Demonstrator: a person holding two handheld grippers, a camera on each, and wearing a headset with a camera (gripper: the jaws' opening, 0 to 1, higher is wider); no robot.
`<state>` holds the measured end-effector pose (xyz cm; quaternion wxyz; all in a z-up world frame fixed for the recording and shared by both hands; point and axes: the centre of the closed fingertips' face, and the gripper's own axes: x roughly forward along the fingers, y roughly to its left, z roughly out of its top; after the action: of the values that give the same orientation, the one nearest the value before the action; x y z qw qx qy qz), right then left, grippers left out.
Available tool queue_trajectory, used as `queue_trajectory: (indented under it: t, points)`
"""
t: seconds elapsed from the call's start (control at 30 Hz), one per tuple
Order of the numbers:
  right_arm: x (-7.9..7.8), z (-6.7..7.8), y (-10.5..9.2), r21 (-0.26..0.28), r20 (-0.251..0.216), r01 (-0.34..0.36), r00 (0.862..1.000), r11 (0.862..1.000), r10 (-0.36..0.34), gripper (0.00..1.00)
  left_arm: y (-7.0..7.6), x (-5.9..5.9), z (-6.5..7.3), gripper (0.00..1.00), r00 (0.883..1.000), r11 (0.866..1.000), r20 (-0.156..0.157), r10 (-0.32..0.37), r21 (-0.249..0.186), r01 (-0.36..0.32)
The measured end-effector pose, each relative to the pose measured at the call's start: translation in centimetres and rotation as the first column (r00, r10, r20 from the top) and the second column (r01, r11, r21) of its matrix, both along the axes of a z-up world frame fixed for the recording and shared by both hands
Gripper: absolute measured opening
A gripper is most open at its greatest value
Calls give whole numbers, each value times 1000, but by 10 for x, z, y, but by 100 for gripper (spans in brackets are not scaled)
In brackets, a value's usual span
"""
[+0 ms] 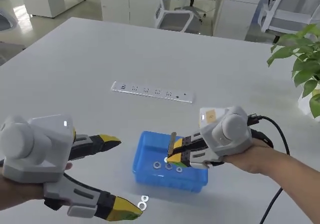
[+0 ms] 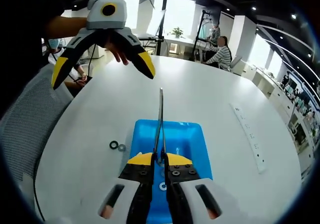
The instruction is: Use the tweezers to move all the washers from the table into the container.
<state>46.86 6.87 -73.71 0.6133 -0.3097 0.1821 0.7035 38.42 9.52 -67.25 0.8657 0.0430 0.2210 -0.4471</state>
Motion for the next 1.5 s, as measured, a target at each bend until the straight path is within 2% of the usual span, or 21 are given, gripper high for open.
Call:
queue_trajectory:
  t: [0.5,0.73,1.07,1.17,1.27,1.5]
  points:
    - [2,-27,5,-5,-29,16,999,1000,-16,8,0,6,-7,99,1000,1000,-15,-8,-2,8]
    - [3,-34,9,-11,-35,8,999,1000,-8,8,1,12,-11,93,1000,1000,-20,-21,11,21]
    - [-1,-40,9,-21,-50,-5,999,1000,4,8,-9,27,-11,72,998,998,9,-63,11,63]
    - [-1,-40,10,-20,-48,-7,999,1000,6,8,-12,33,-9,66,997,997,28,-73,15,72]
    - [-1,-40,10,-21,-49,-10,999,1000,9,9,-15,39,-8,57,995,996,45,-90,27,89]
    - [-1,-40,11,-20,-46,-12,999,1000,11,9,-22,55,-9,44,992,993,65,-108,59,104]
